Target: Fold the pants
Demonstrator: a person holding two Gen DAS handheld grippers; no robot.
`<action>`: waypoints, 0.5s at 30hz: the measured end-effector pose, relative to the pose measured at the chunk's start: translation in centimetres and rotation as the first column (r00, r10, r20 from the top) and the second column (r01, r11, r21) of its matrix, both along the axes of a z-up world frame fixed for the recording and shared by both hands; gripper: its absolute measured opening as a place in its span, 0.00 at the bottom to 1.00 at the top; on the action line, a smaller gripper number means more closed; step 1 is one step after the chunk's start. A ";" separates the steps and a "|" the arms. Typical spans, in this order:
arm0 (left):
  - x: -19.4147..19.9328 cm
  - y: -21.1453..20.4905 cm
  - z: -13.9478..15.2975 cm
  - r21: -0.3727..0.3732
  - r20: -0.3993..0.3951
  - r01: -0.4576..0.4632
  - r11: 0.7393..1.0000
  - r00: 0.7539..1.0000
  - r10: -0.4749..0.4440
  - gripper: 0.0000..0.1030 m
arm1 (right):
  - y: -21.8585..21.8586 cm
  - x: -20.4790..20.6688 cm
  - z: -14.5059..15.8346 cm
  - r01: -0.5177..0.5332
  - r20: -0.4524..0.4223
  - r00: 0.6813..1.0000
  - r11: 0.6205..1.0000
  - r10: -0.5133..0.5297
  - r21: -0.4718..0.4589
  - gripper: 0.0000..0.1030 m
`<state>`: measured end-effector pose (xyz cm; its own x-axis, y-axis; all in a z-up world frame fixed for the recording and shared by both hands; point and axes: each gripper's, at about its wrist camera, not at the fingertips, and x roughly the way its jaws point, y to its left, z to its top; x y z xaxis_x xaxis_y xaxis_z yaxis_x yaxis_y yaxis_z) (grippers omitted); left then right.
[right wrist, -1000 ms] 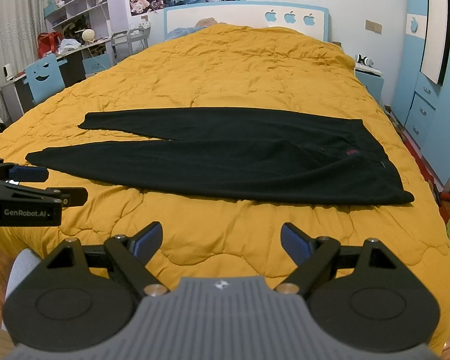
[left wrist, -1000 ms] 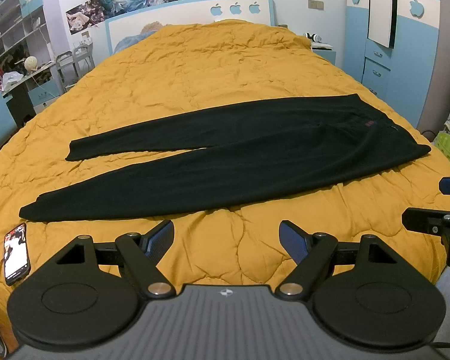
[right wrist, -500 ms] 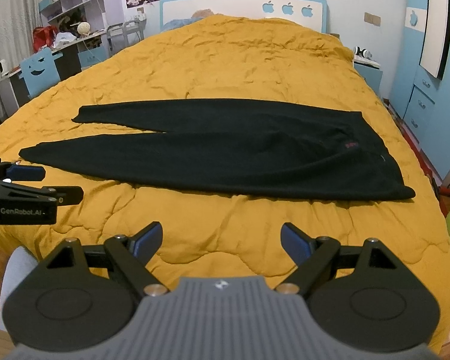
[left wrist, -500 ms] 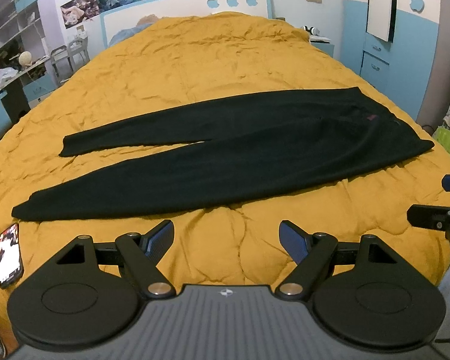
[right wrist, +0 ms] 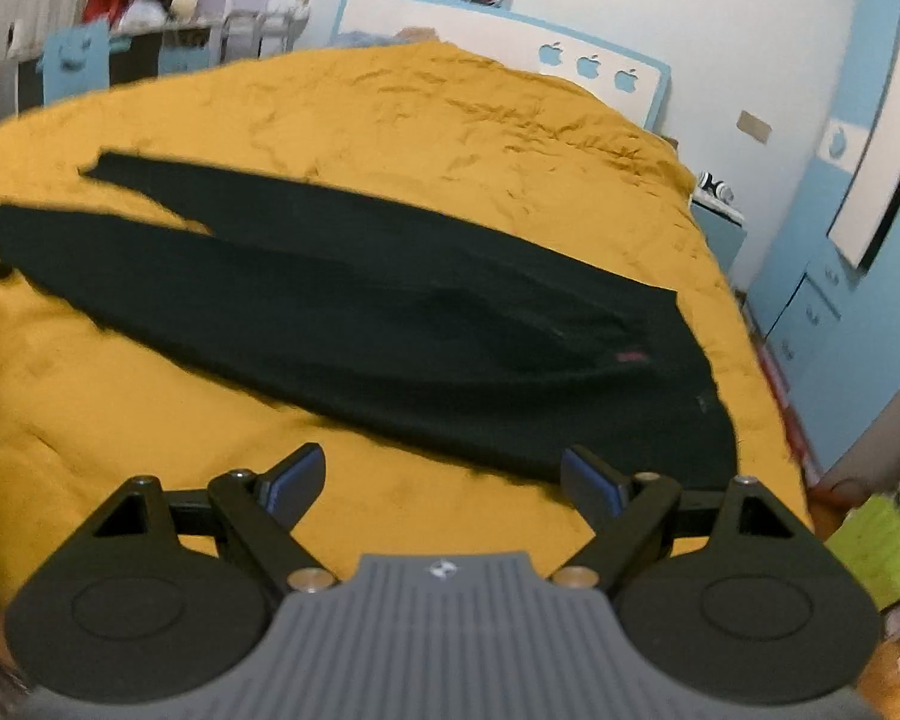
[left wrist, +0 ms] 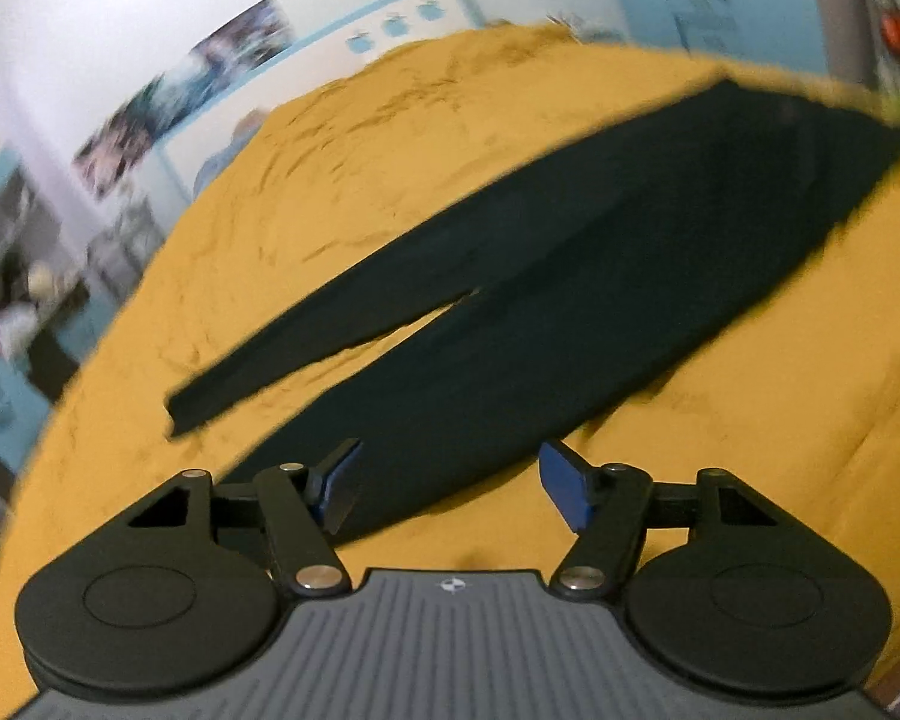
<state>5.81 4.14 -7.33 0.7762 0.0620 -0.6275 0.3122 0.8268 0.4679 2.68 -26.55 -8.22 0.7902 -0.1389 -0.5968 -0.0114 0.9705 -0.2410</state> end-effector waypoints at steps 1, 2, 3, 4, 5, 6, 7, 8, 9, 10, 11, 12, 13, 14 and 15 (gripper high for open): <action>0.3 0.6 -0.7 0.060 -0.005 0.011 0.998 1.000 -0.011 0.75 | -0.9 0.4 -0.6 -0.009 -0.013 1.000 1.000 0.009 -0.018 0.79; 0.7 1.0 -1.1 0.106 -0.014 0.013 0.994 1.000 -0.011 0.74 | -1.9 0.8 -1.1 -0.017 -0.029 0.999 0.999 0.016 -0.036 0.78; 1.0 1.5 -1.6 0.144 -0.018 0.013 0.990 1.000 -0.010 0.74 | -2.8 1.1 -1.7 -0.022 -0.041 0.999 0.998 0.019 -0.056 0.76; 1.2 2.1 -2.0 0.180 -0.022 0.013 0.984 1.000 -0.009 0.73 | -3.7 1.4 -2.2 -0.027 -0.054 0.998 0.996 0.023 -0.083 0.75; 1.6 2.7 -2.5 0.212 -0.032 0.005 0.977 0.999 0.002 0.72 | -4.5 1.8 -2.7 -0.028 -0.069 0.997 0.993 0.020 -0.116 0.71; 2.1 3.4 -3.0 0.247 -0.048 -0.004 0.969 0.999 0.016 0.71 | -5.2 2.0 -3.1 -0.031 -0.083 0.996 0.989 0.020 -0.142 0.65; 2.4 4.1 -3.6 0.275 -0.061 -0.009 0.961 0.998 0.027 0.69 | -6.0 2.2 -3.5 -0.039 -0.101 0.995 0.985 0.022 -0.170 0.64; 2.9 4.8 -4.1 0.310 -0.070 -0.015 0.951 0.997 0.039 0.66 | -6.8 2.4 -3.9 -0.045 -0.116 0.993 0.980 0.022 -0.194 0.62; 3.4 5.5 -4.8 0.347 -0.075 -0.022 0.938 0.996 0.051 0.66 | -7.4 2.4 -4.2 -0.046 -0.121 0.992 0.977 0.021 -0.209 0.60; 3.9 6.1 -5.0 0.376 -0.078 -0.030 0.926 0.995 0.064 0.66 | -8.2 2.6 -4.5 -0.048 -0.125 0.992 0.975 0.021 -0.219 0.60; 4.5 6.8 -5.3 0.394 -0.083 -0.038 0.918 0.994 0.077 0.65 | -8.8 2.8 -4.7 -0.051 -0.132 0.991 0.973 0.022 -0.224 0.60; 5.0 7.2 -5.4 0.400 -0.086 -0.045 0.915 0.993 0.086 0.65 | -9.4 3.0 -4.9 -0.060 -0.141 0.990 0.971 0.027 -0.233 0.60; 5.6 7.7 -5.4 0.406 -0.085 -0.051 0.912 0.992 0.094 0.65 | -9.9 3.2 -5.1 -0.068 -0.147 0.989 0.967 0.033 -0.246 0.60; 6.1 8.3 -5.6 0.419 -0.086 -0.058 0.906 0.991 0.103 0.64 | -10.2 3.4 -5.3 -0.080 -0.153 0.987 0.962 0.041 -0.261 0.58; 6.6 8.5 -5.8 0.436 -0.086 -0.060 0.898 0.990 0.108 0.64 | -10.6 3.6 -5.6 -0.100 -0.160 0.985 0.956 0.057 -0.275 0.57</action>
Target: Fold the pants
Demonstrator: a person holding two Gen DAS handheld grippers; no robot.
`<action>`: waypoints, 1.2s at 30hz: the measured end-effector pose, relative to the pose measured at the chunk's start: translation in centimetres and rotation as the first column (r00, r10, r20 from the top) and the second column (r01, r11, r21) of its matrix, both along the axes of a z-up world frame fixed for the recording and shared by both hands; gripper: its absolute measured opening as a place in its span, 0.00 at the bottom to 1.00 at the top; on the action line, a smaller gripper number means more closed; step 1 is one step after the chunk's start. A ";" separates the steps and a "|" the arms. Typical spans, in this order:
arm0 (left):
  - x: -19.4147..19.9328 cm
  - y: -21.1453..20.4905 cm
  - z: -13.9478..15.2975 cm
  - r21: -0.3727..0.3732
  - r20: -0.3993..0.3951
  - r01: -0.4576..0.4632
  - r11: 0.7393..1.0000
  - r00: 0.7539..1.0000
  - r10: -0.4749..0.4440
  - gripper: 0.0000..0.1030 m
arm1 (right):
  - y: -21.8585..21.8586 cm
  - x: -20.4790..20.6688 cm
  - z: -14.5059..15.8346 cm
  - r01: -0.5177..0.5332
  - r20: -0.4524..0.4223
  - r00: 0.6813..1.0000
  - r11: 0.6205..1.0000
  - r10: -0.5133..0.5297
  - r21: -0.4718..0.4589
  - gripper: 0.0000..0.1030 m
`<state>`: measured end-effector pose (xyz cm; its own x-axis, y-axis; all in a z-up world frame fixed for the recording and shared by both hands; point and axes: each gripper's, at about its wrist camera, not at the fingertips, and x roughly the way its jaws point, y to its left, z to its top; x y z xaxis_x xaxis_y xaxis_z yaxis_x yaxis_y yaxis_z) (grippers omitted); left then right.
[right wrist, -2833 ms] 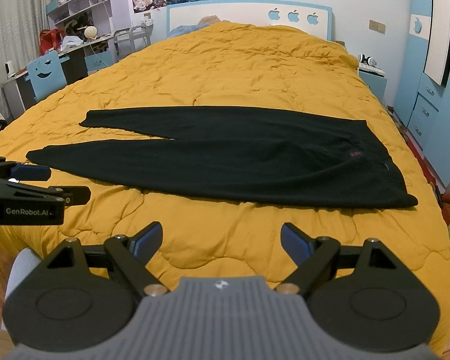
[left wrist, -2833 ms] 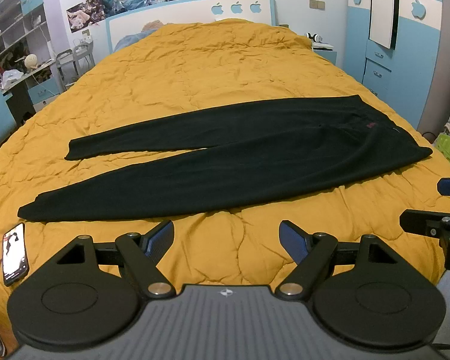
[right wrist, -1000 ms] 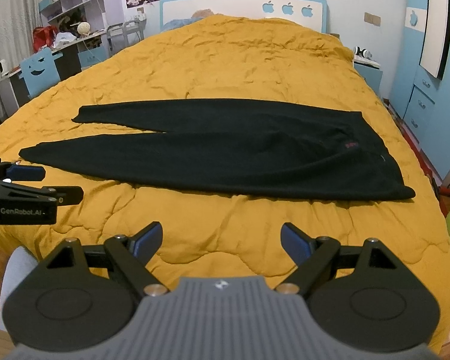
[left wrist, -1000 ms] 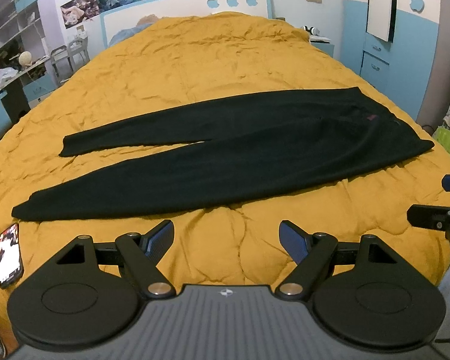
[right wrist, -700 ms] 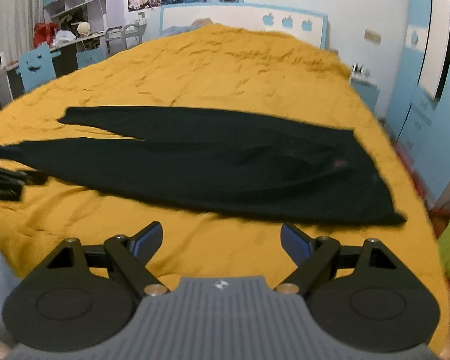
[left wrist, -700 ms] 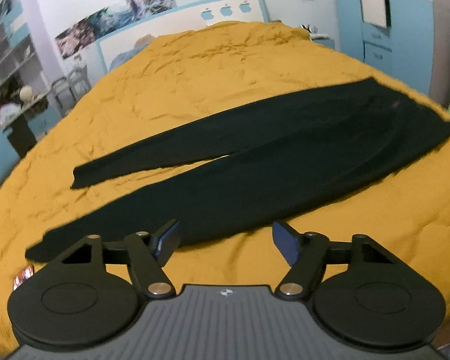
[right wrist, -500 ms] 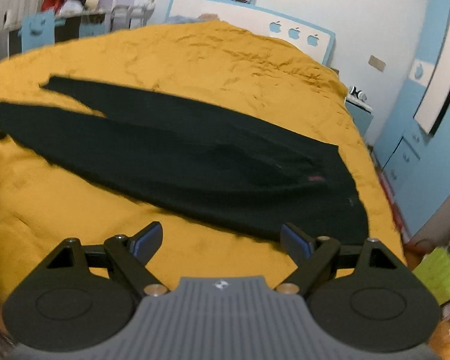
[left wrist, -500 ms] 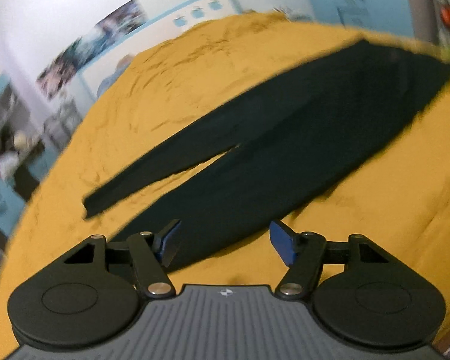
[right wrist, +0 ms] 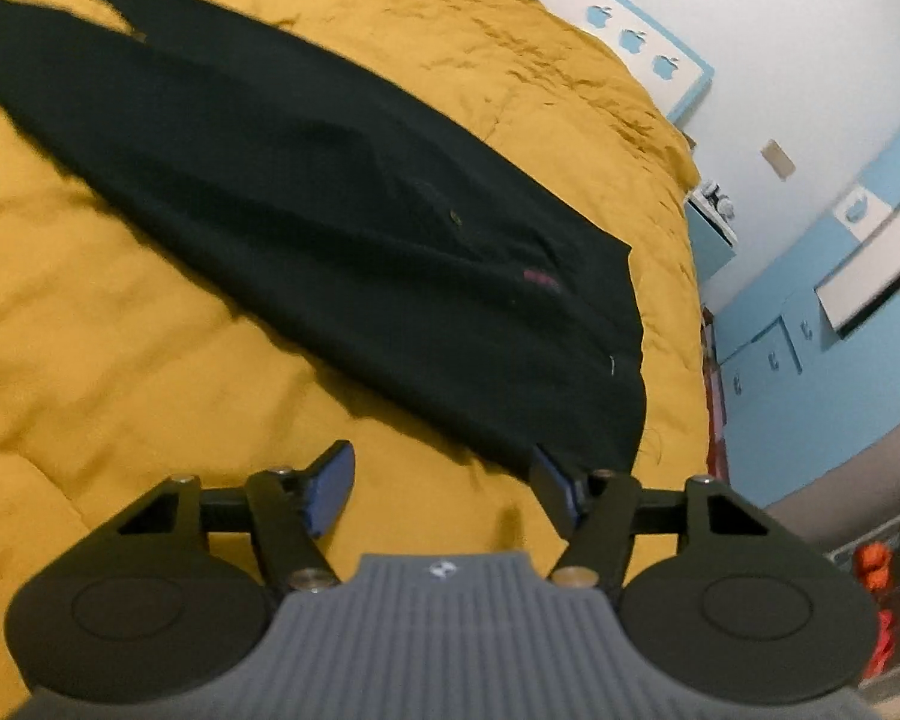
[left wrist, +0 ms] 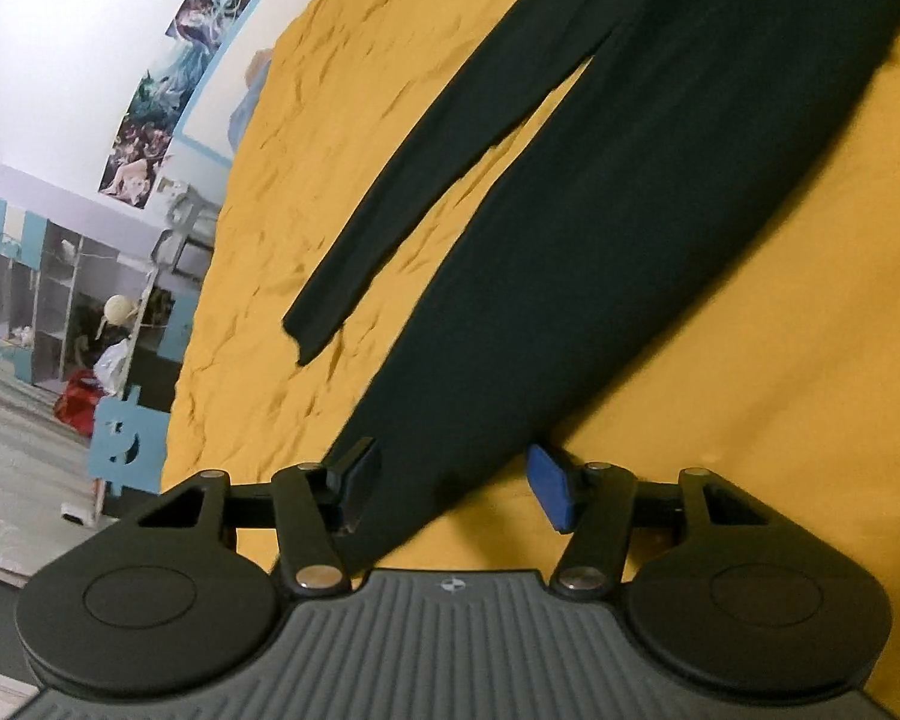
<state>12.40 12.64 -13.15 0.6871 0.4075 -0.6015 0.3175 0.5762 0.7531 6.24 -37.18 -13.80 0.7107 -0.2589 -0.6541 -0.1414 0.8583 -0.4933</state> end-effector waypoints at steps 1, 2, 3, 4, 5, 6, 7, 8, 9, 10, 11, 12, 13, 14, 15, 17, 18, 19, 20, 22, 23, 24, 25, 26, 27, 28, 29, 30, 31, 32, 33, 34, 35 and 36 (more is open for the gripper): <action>0.2 0.2 -0.3 0.019 -0.003 0.000 1.000 1.000 0.000 0.63 | -0.1 0.0 -0.1 -0.016 -0.002 1.000 1.000 0.016 -0.010 0.57; 0.5 0.3 -0.6 0.035 -0.007 -0.003 0.999 1.000 0.003 0.58 | -0.2 0.0 -0.2 -0.029 -0.001 1.000 0.999 0.029 -0.020 0.57; 0.9 0.3 -0.6 0.044 -0.008 -0.009 0.999 1.000 0.009 0.45 | -0.4 0.1 -0.4 -0.047 -0.003 0.999 0.998 0.047 -0.030 0.57; 1.1 0.3 -0.6 0.038 -0.010 -0.016 0.999 1.000 0.016 0.38 | -0.6 0.0 -0.6 -0.071 -0.006 0.997 0.997 0.071 -0.040 0.57; 1.2 0.2 -0.5 0.024 -0.015 -0.019 1.000 1.000 0.019 0.28 | -0.6 0.0 -0.7 -0.095 -0.008 0.996 0.994 0.094 -0.055 0.57; 1.3 0.1 -0.4 0.011 -0.013 -0.019 1.000 1.000 0.019 0.19 | -0.5 -0.1 -0.8 -0.126 -0.011 0.992 0.989 0.125 -0.078 0.56; 1.4 -0.1 -0.2 0.001 -0.007 -0.020 1.000 1.000 0.020 0.15 | -0.3 -0.3 -0.9 -0.155 -0.017 0.988 0.983 0.154 -0.102 0.56; 0.9 0.0 -0.2 -0.008 -0.002 -0.022 1.000 1.000 0.022 0.07 | -0.2 -0.4 -0.9 -0.178 -0.026 0.984 0.976 0.176 -0.129 0.55; 0.6 -0.1 -0.1 -0.019 0.007 -0.027 0.999 1.000 0.027 0.03 | 0.0 -0.5 -1.0 -0.203 -0.034 0.979 0.966 0.201 -0.162 0.55; 0.6 -0.2 0.2 -0.036 0.019 -0.039 0.999 0.999 0.039 0.03 | 0.1 -0.5 -1.2 -0.228 -0.045 0.974 0.954 0.223 -0.194 0.54; 0.6 0.0 0.5 -0.054 0.028 -0.052 0.997 0.998 0.053 0.02 | 0.1 -0.5 -1.3 -0.248 -0.056 0.969 0.943 0.241 -0.224 0.51; 0.9 0.1 0.9 -0.075 0.036 -0.068 0.995 0.997 0.071 0.02 | 0.2 -0.5 -1.5 -0.268 -0.070 0.963 0.926 0.259 -0.264 0.48; 1.1 0.3 1.4 -0.097 0.042 -0.085 0.992 0.995 0.090 0.02 | 0.2 -0.4 -1.7 -0.285 -0.085 0.958 0.910 0.272 -0.301 0.46; 1.3 0.4 1.9 -0.121 0.049 -0.102 0.987 0.993 0.109 0.02 | 0.1 -0.3 -1.9 -0.295 -0.096 0.955 0.896 0.280 -0.331 0.42; 1.5 0.6 2.3 -0.141 0.057 -0.118 0.983 0.990 0.127 0.02 | -0.1 -0.1 -2.1 -0.303 -0.106 0.953 0.884 0.284 -0.355 0.33; 1.9 0.8 3.3 -0.181 0.064 -0.144 0.973 0.985 0.158 0.02 | -0.2 0.3 -2.3 -0.320 -0.125 0.947 0.870 0.294 -0.374 0.06; 2.0 0.8 3.9 -0.199 0.074 -0.155 0.968 0.982 0.172 0.02 | -0.2 0.3 -2.3 -0.325 -0.132 0.946 0.864 0.297 -0.385 0.00; 2.2 0.8 4.4 -0.217 0.082 -0.164 0.962 0.979 0.185 0.01 | -0.3 0.3 -2.2 -0.327 -0.129 0.945 0.862 0.300 -0.389 0.00; 2.3 0.8 4.8 -0.231 0.087 -0.173 0.958 0.977 0.197 0.01 | -0.3 0.3 -1.8 -0.316 -0.117 0.949 0.867 0.293 -0.386 0.00; 3.0 0.8 5.9 -0.254 0.094 -0.188 0.949 0.972 0.217 0.01 | -0.5 0.7 -0.4 -0.276 -0.073 0.961 0.891 0.268 -0.360 0.00; 3.5 0.8 6.3 -0.261 0.096 -0.193 0.946 0.970 0.225 0.01 | -0.8 1.0 0.4 -0.255 -0.047 0.966 0.903 0.255 -0.345 0.00; 4.2 0.8 6.7 -0.265 0.098 -0.199 0.943 0.968 0.232 0.01 | -1.0 1.4 1.3 -0.236 -0.025 0.970 0.914 0.242 -0.329 0.00; 4.9 0.8 7.1 -0.268 0.103 -0.203 0.942 0.966 0.237 0.01 | -1.2 2.0 2.4 -0.219 -0.001 0.973 0.924 0.230 -0.314 0.00; 5.7 0.7 7.5 -0.261 0.109 -0.203 0.944 0.965 0.238 0.01 | -1.3 2.6 3.3 -0.206 0.021 0.975 0.929 0.223 -0.308 0.00; 6.8 0.8 7.8 -0.246 0.110 -0.206 0.947 0.965 0.238 0.01 | -1.5 3.2 4.1 -0.195 0.041 0.975 0.933 0.217 -0.303 0.00; 7.9 0.7 7.9 -0.229 0.106 -0.212 0.950 0.965 0.241 0.01 | -1.8 4.3 5.1 -0.180 0.063 0.976 0.939 0.207 -0.294 0.00; 9.0 0.7 8.2 -0.223 0.104 -0.221 0.949 0.963 0.249 0.01 | -2.0 5.3 5.9 -0.166 0.078 0.978 0.945 0.195 -0.281 0.00; 10.1 0.7 8.4 -0.227 0.098 -0.234 0.945 0.960 0.261 0.01 | -2.2 6.4 6.6 -0.154 0.092 0.979 0.951 0.184 -0.267 0.00; 11.4 0.9 8.8 -0.242 0.091 -0.253 0.937 0.955 0.282 0.01 | -2.6 7.8 7.2 -0.140 0.104 0.980 0.957 0.171 -0.253 0.00; 12.6 1.1 9.1 -0.263 0.083 -0.274 0.925 0.949 0.305 0.01 | -3.0 9.3 7.7 -0.125 0.109 0.982 0.963 0.155 -0.240 0.00; 14.1 1.3 9.3 -0.282 0.070 -0.296 0.913 0.942 0.327 0.01 | -3.4 10.6 8.0 -0.114 0.114 0.983 0.966 0.143 -0.231 0.00; 15.1 1.4 9.3 -0.287 0.063 -0.305 0.908 0.940 0.335 0.01 | -3.9 12.4 8.3 -0.097 0.115 0.986 0.972 0.124 -0.213 0.00; 16.3 1.4 9.1 -0.279 0.060 -0.305 0.911 0.941 0.333 0.01 | -4.3 13.8 8.5 -0.084 0.112 0.988 0.977 0.108 -0.196 0.00; 17.3 1.5 8.9 -0.268 0.057 -0.309 0.913 0.941 0.335 0.01 | -4.9 15.6 8.6 -0.070 0.109 0.990 0.982 0.090 -0.175 0.00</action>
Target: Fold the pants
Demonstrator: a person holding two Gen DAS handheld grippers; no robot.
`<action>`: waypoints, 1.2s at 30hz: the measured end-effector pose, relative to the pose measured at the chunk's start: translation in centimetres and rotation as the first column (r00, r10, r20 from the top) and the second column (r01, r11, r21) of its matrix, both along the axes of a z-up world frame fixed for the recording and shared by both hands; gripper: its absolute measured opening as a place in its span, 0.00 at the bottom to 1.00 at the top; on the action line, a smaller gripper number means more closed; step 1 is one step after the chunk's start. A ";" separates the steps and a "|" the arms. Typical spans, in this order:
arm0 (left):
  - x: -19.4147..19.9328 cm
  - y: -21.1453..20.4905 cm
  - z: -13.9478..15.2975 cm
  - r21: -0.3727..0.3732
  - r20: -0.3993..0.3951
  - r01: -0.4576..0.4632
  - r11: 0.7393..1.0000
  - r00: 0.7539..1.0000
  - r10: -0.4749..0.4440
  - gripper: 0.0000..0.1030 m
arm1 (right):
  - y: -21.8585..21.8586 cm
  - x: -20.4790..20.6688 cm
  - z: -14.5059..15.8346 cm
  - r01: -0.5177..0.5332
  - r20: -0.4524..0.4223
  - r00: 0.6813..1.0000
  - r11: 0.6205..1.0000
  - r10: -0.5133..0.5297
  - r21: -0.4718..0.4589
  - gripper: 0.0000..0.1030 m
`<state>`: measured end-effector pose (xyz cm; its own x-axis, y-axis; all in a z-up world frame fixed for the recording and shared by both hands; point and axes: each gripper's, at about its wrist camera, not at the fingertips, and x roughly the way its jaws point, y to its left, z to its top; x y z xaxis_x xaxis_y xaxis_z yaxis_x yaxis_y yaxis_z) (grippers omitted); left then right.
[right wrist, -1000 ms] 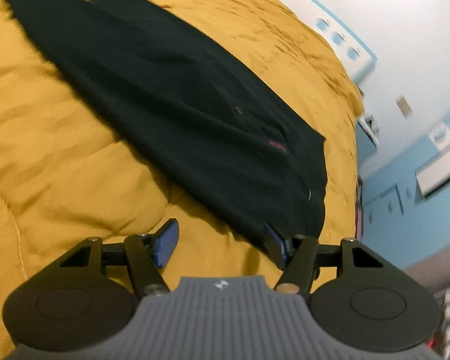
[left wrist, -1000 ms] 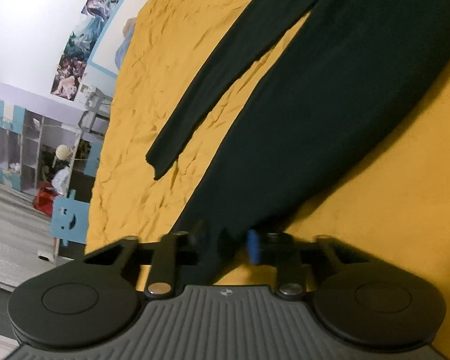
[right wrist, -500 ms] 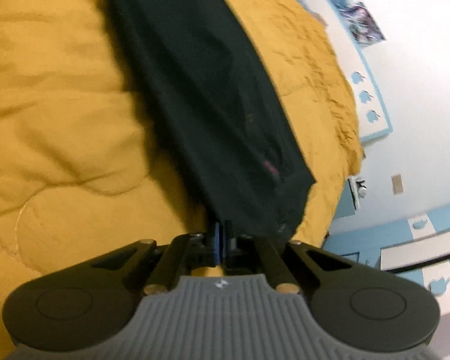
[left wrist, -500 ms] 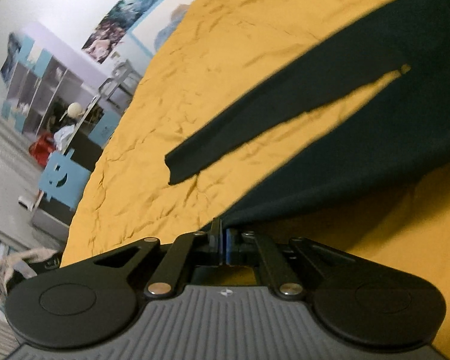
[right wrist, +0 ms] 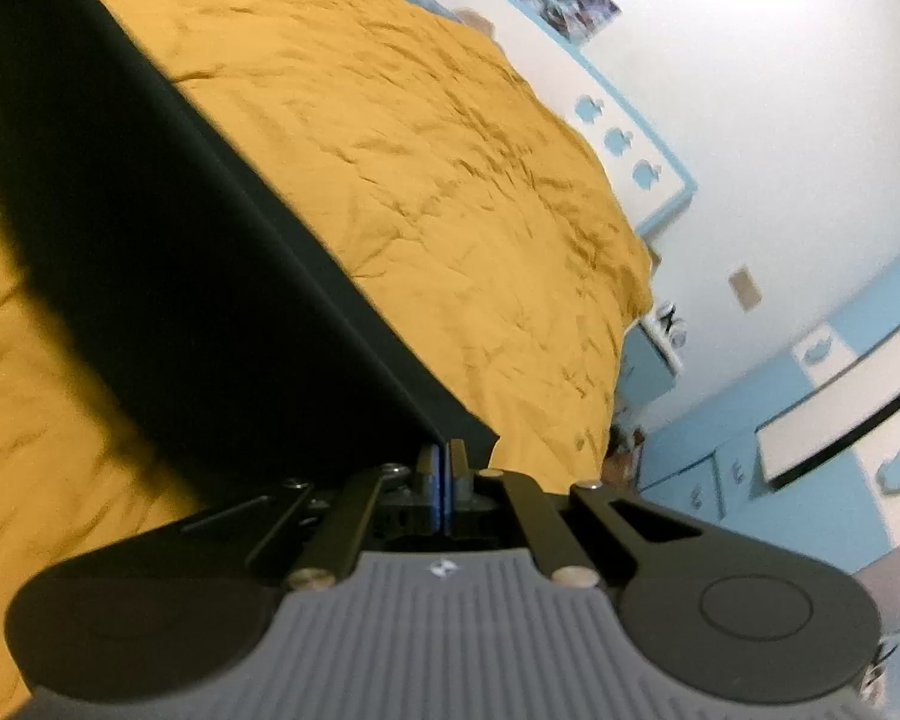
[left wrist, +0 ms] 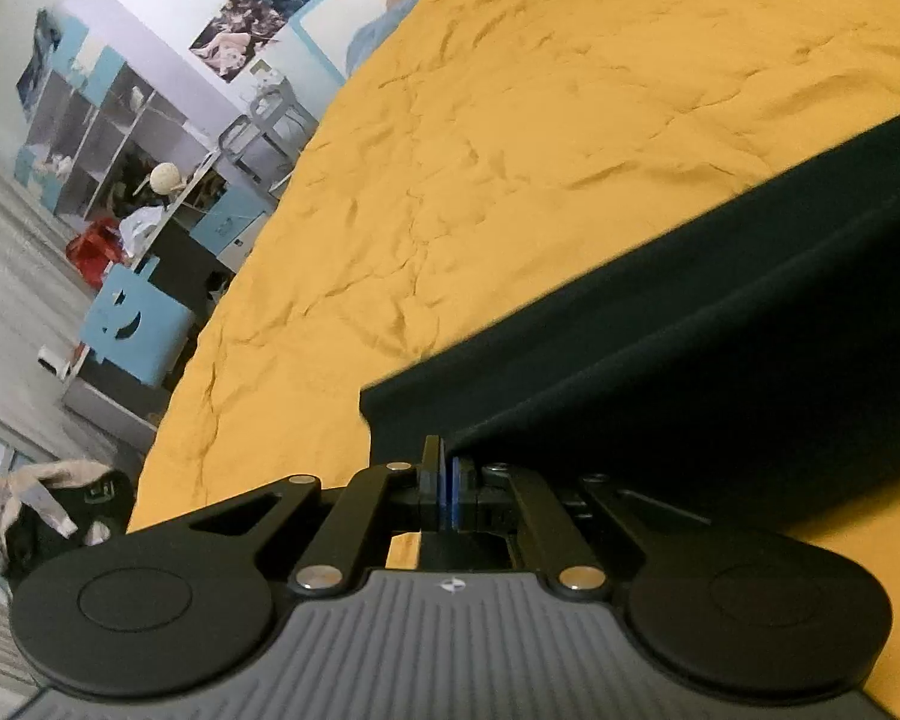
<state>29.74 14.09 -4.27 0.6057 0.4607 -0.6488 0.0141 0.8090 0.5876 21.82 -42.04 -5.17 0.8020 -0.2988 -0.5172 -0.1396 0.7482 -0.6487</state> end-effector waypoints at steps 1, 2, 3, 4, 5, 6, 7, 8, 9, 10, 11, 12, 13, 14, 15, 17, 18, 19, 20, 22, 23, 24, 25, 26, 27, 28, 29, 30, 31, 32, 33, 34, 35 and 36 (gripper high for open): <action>1.3 -0.1 -0.5 0.003 -0.010 -0.006 1.000 1.000 0.006 0.01 | -0.4 1.7 0.1 0.013 -0.003 1.000 1.000 -0.013 0.018 0.00; 2.4 0.0 -0.9 -0.004 -0.017 -0.014 1.000 1.000 0.014 0.01 | -0.8 3.4 0.0 0.028 -0.006 1.000 0.999 -0.027 0.035 0.00; 3.5 0.0 -1.2 -0.014 -0.022 -0.026 1.000 0.999 0.026 0.01 | -1.2 5.0 -0.1 0.040 -0.009 0.999 0.998 -0.040 0.050 0.00; 4.5 0.1 -1.7 -0.021 -0.026 -0.038 0.999 0.999 0.037 0.01 | -1.5 6.6 -0.3 0.052 -0.010 0.999 0.997 -0.051 0.057 0.00; 5.4 0.1 -2.2 -0.020 -0.031 -0.045 0.999 0.999 0.044 0.01 | -1.7 8.2 -0.6 0.062 -0.012 0.998 0.996 -0.062 0.060 0.00; 6.2 0.0 -2.8 -0.015 -0.033 -0.048 0.999 0.998 0.048 0.01 | -2.0 9.7 -0.9 0.071 -0.016 0.997 0.995 -0.070 0.065 0.00; 7.1 -0.1 -3.3 -0.009 -0.040 -0.050 0.999 0.998 0.049 0.01 | -2.2 11.1 -1.3 0.081 -0.019 0.997 0.994 -0.080 0.073 0.00; 8.0 0.0 -3.9 -0.007 -0.050 -0.055 0.998 0.997 0.055 0.01 | -2.6 12.5 -1.7 0.090 -0.026 0.996 0.992 -0.088 0.085 0.00; 8.8 -0.1 -4.3 -0.009 -0.056 -0.060 0.998 0.997 0.060 0.01 | -2.9 13.8 -2.1 0.101 -0.035 0.995 0.990 -0.098 0.098 0.00; 9.6 -0.1 -4.9 -0.009 -0.065 -0.061 0.998 0.996 0.060 0.01 | -3.2 15.0 -2.6 0.108 -0.042 0.994 0.988 -0.104 0.106 0.00; 10.0 -0.2 -5.4 -0.004 -0.076 -0.061 0.998 0.995 0.060 0.01 | -3.5 16.0 -3.2 0.115 -0.053 0.993 0.987 -0.109 0.114 0.00; 10.4 -0.3 -6.0 0.000 -0.080 -0.060 0.998 0.995 0.060 0.01 | -3.7 17.0 -3.8 0.121 -0.067 0.991 0.985 -0.113 0.120 0.00; 10.9 -0.3 -6.6 0.004 -0.088 -0.059 0.998 0.994 0.060 0.01 | -3.8 17.9 -4.5 0.122 -0.078 0.990 0.985 -0.113 0.122 0.00; 11.2 -0.4 -7.1 0.004 -0.093 -0.059 0.998 0.994 0.059 0.01 | -3.9 18.6 -5.1 0.124 -0.088 0.990 0.985 -0.114 0.120 0.00; 11.5 -0.6 -7.7 0.001 -0.100 -0.062 0.998 0.993 0.061 0.01 | -4.0 19.3 -5.7 0.128 -0.098 0.988 0.984 -0.117 0.120 0.00; 12.2 -0.4 -8.4 -0.011 -0.116 -0.070 0.997 0.991 0.069 0.01 | -4.3 20.4 -6.9 0.138 -0.118 0.985 0.982 -0.123 0.126 0.00; 12.3 -0.4 -8.8 -0.014 -0.122 -0.068 0.998 0.990 0.066 0.01 | -4.5 20.8 -7.5 0.142 -0.123 0.984 0.981 -0.126 0.130 0.00; 12.3 -0.4 -9.1 -0.012 -0.127 -0.065 0.998 0.990 0.063 0.01 | -4.6 21.1 -8.0 0.144 -0.127 0.984 0.981 -0.128 0.132 0.00; 12.4 -0.5 -9.4 -0.014 -0.128 -0.065 0.998 0.990 0.063 0.02 | -4.7 21.4 -8.4 0.147 -0.133 0.983 0.980 -0.130 0.134 0.00; 12.4 -0.2 -9.4 -0.035 -0.100 -0.075 0.997 0.992 0.071 0.06 | -4.7 21.8 -9.1 0.156 -0.136 0.981 0.978 -0.137 0.141 0.00; 12.3 -0.1 -9.2 -0.052 -0.081 -0.086 0.995 0.993 0.082 0.12 | -4.8 21.9 -9.3 0.166 -0.132 0.980 0.975 -0.148 0.146 0.00; 12.4 0.1 -9.0 -0.075 -0.060 -0.094 0.993 0.994 0.090 0.19 | -5.0 21.9 -9.3 0.179 -0.124 0.979 0.971 -0.160 0.157 0.03; 12.1 0.4 -8.6 -0.096 -0.030 -0.111 0.989 0.994 0.108 0.27 | -5.2 21.8 -9.3 0.194 -0.111 0.978 0.965 -0.176 0.177 0.10; 11.7 0.5 -8.0 -0.113 0.000 -0.128 0.985 0.992 0.129 0.43 | -5.4 21.8 -9.3 0.210 -0.100 0.976 0.959 -0.193 0.191 0.33; 11.1 0.7 -7.2 -0.144 0.049 -0.132 0.981 0.989 0.141 0.55 | -5.5 21.5 -9.1 0.230 -0.080 0.973 0.953 -0.218 0.197 0.47; 10.3 0.9 -6.2 -0.182 0.094 -0.131 0.975 0.984 0.150 0.57 | -5.7 21.1 -8.8 0.241 -0.058 0.971 0.946 -0.234 0.216 0.47; 9.6 0.9 -5.3 -0.217 0.120 -0.126 0.968 0.981 0.155 0.57 | -5.8 20.7 -8.4 0.244 -0.049 0.970 0.939 -0.239 0.244 0.47; 8.8 1.0 -4.3 -0.256 0.137 -0.124 0.959 0.977 0.163 0.57 | -5.9 20.0 -7.9 0.250 -0.041 0.968 0.931 -0.248 0.267 0.47; 7.7 1.1 -3.4 -0.310 0.146 -0.125 0.942 0.973 0.177 0.57 | -6.0 19.2 -7.2 0.258 -0.025 0.965 0.922 -0.262 0.288 0.48; 6.6 1.3 -2.6 -0.378 0.144 -0.123 0.917 0.971 0.190 0.57 | -6.1 18.2 -6.6 0.269 -0.009 0.960 0.911 -0.280 0.314 0.49; 5.2 1.6 -1.9 -0.461 0.137 -0.120 0.879 0.969 0.205 0.59 | -6.2 17.1 -5.8 0.278 0.004 0.954 0.892 -0.299 0.357 0.50; 4.1 1.9 -1.6 -0.541 0.116 -0.125 0.832 0.968 0.221 0.60 | -6.5 15.7 -5.1 0.285 0.009 0.948 0.864 -0.318 0.416 0.50; 2.9 2.1 -1.6 -0.605 0.089 -0.138 0.784 0.967 0.239 0.60 | -6.7 14.2 -4.6 0.292 0.009 0.942 0.829 -0.337 0.478 0.52; 1.7 2.3 -1.8 -0.669 0.066 -0.153 0.727 0.962 0.263 0.60 | -7.0 12.7 -4.2 0.300 0.004 0.933 0.786 -0.359 0.540 0.55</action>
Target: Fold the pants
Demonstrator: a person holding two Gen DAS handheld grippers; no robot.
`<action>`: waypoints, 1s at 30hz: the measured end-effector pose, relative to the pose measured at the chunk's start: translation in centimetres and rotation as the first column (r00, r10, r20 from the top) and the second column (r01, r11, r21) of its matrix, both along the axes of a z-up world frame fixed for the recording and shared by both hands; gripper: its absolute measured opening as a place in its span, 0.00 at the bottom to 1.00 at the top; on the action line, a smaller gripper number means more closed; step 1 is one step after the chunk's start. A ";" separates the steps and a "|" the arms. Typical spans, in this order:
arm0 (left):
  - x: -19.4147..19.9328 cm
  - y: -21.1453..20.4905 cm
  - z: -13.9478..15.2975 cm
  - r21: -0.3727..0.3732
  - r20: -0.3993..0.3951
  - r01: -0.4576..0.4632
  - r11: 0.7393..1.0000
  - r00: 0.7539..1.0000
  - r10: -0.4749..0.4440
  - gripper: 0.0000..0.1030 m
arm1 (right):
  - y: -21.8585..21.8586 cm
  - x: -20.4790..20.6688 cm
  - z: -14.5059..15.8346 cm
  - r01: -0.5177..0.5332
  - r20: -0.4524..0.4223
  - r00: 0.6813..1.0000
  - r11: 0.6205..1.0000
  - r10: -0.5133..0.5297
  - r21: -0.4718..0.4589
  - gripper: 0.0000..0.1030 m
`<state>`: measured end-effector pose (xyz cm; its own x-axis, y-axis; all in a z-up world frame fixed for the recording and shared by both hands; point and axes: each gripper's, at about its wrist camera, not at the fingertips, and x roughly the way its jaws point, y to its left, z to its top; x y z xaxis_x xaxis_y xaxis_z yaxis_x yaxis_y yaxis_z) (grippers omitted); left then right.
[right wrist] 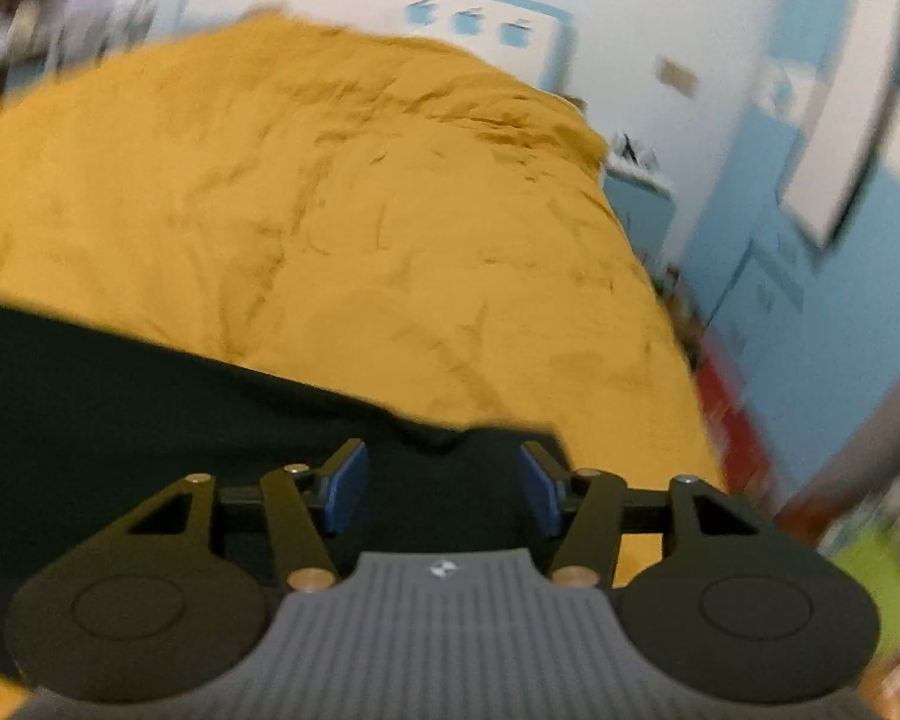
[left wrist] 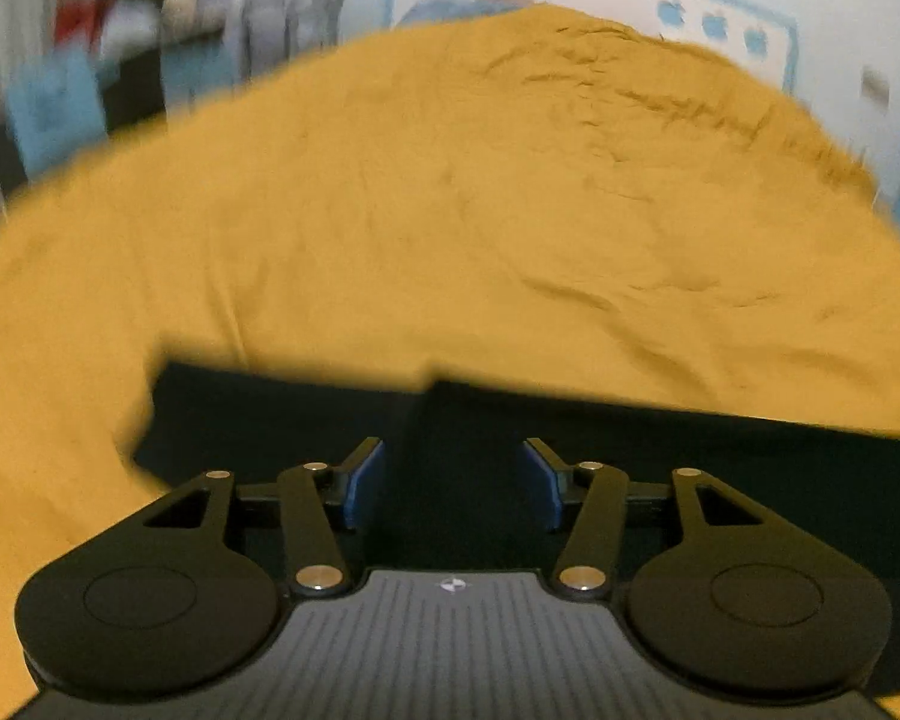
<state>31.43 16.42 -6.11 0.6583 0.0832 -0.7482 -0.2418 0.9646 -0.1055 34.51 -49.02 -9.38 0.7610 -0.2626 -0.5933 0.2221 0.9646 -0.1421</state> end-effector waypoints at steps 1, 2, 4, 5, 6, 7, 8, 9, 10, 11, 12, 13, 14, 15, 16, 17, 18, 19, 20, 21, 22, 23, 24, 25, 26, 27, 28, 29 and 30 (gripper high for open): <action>-1.5 0.3 -0.5 -0.099 -0.002 -0.022 0.995 1.000 0.022 0.60 | -0.3 -1.6 0.2 0.027 0.017 0.999 0.997 -0.028 0.075 0.56; -2.5 0.5 -1.0 -0.186 -0.003 -0.043 0.982 0.999 0.043 0.60 | -0.5 -3.2 0.2 0.055 0.027 0.998 0.988 -0.060 0.144 0.58; -4.4 1.2 -2.6 -0.356 -0.021 -0.088 0.930 0.996 0.087 0.60 | -1.1 -6.4 -0.2 0.105 0.052 0.991 0.952 -0.125 0.289 0.59; -5.1 1.4 -3.5 -0.427 -0.030 -0.115 0.897 0.993 0.113 0.60 | -1.4 -7.9 -0.7 0.130 0.054 0.986 0.923 -0.160 0.362 0.60; -5.6 1.4 -4.5 -0.481 -0.038 -0.139 0.866 0.990 0.137 0.60 | -1.9 -9.3 -1.2 0.155 0.053 0.979 0.884 -0.198 0.441 0.60; -5.9 1.6 -5.5 -0.519 -0.055 -0.167 0.838 0.985 0.162 0.60 | -2.3 -10.5 -1.8 0.173 0.052 0.972 0.848 -0.229 0.501 0.60; -5.8 1.9 -6.4 -0.553 -0.071 -0.198 0.810 0.979 0.190 0.60 | -2.7 -11.4 -2.6 0.191 0.047 0.964 0.808 -0.261 0.557 0.60; -5.6 2.5 -7.1 -0.583 -0.075 -0.221 0.782 0.973 0.219 0.60 | -3.1 -12.2 -3.4 0.206 0.040 0.957 0.770 -0.288 0.604 0.60; -5.5 2.6 -7.8 -0.600 -0.071 -0.241 0.763 0.966 0.249 0.60 | -3.6 -12.8 -4.4 0.221 0.030 0.949 0.728 -0.314 0.648 0.60; -5.4 2.6 -8.2 -0.609 -0.067 -0.256 0.751 0.960 0.273 0.60 | -4.0 -13.0 -5.2 0.234 0.021 0.941 0.693 -0.339 0.682 0.61; -5.2 2.5 -8.5 -0.618 -0.058 -0.261 0.742 0.956 0.288 0.60 | -4.5 -13.2 -5.9 0.242 0.018 0.931 0.655 -0.364 0.716 0.62; -5.0 2.4 -8.8 -0.621 -0.048 -0.262 0.739 0.953 0.298 0.60 | -5.0 -13.4 -6.7 0.238 0.024 0.921 0.610 -0.389 0.756 0.62; -4.8 2.4 -9.0 -0.623 -0.046 -0.272 0.734 0.949 0.313 0.59 | -5.6 -13.4 -7.3 0.232 0.031 0.910 0.571 -0.413 0.787 0.61; -4.5 2.4 -9.2 -0.626 -0.042 -0.278 0.728 0.945 0.324 0.59 | -6.0 -13.3 -7.9 0.228 0.039 0.898 0.540 -0.438 0.810 0.61; -4.2 2.4 -9.4 -0.622 -0.034 -0.278 0.732 0.944 0.329 0.58 | -6.4 -13.1 -8.4 0.224 0.045 0.888 0.515 -0.458 0.827 0.60; -3.9 2.2 -9.6 -0.612 -0.029 -0.281 0.739 0.942 0.334 0.55 | -6.7 -12.8 -8.9 0.219 0.052 0.879 0.497 -0.474 0.839 0.60; -3.8 2.1 -9.7 -0.602 -0.024 -0.283 0.747 0.941 0.338 0.54 | -6.8 -12.4 -9.3 0.213 0.059 0.872 0.485 -0.486 0.848 0.59; -3.7 2.1 -9.7 -0.592 -0.014 -0.285 0.754 0.939 0.343 0.52 | -6.9 -11.9 -9.7 0.206 0.066 0.865 0.472 -0.497 0.857 0.58; -3.6 2.0 -9.7 -0.584 -0.005 -0.289 0.759 0.936 0.353 0.41 | -7.0 -11.4 -10.1 0.200 0.072 0.858 0.461 -0.509 0.865 0.53; -3.3 2.0 -9.7 -0.581 0.000 -0.297 0.758 0.931 0.365 0.29 | -7.4 -11.4 -10.2 0.194 0.080 0.851 0.453 -0.518 0.870 0.47; -3.2 1.9 -9.6 -0.582 0.005 -0.307 0.754 0.925 0.380 0.21 | -7.4 -11.0 -10.5 0.197 0.082 0.842 0.445 -0.534 0.874 0.44; -3.3 2.2 -9.5 -0.584 0.012 -0.309 0.751 0.921 0.388 0.09 | -7.5 -10.8 -10.7 0.194 0.086 0.831 0.431 -0.549 0.881 0.39; -3.8 2.7 -9.3 -0.588 0.023 -0.303 0.750 0.921 0.390 0.06 | -7.6 -10.8 -10.8 0.185 0.092 0.823 0.418 -0.560 0.889 0.32; -3.7 2.9 -8.7 -0.593 0.038 -0.291 0.751 0.921 0.387 0.05 | -7.6 -10.9 -10.7 0.180 0.097 0.816 0.411 -0.569 0.894 0.25; -3.6 2.9 -8.1 -0.589 0.051 -0.280 0.758 0.923 0.381 0.05 | -7.7 -11.1 -10.4 0.174 0.107 0.812 0.412 -0.574 0.895 0.10; -3.4 2.9 -7.3 -0.576 0.066 -0.270 0.772 0.925 0.374 0.05 | -7.8 -11.4 -10.0 0.155 0.126 0.810 0.416 -0.572 0.896 0.09; -3.2 2.7 -6.3 -0.560 0.082 -0.261 0.787 0.927 0.365 0.05 | -7.9 -11.5 -9.3 0.139 0.145 0.809 0.425 -0.570 0.895 0.09; -3.0 2.6 -5.3 -0.548 0.094 -0.250 0.798 0.930 0.356 0.05 | -8.1 -11.5 -8.5 0.132 0.159 0.809 0.439 -0.565 0.889 0.08; -2.7 2.5 -4.4 -0.538 0.096 -0.247 0.806 0.932 0.349 0.05 | -7.9 -11.5 -7.4 0.129 0.171 0.812 0.456 -0.559 0.881 0.07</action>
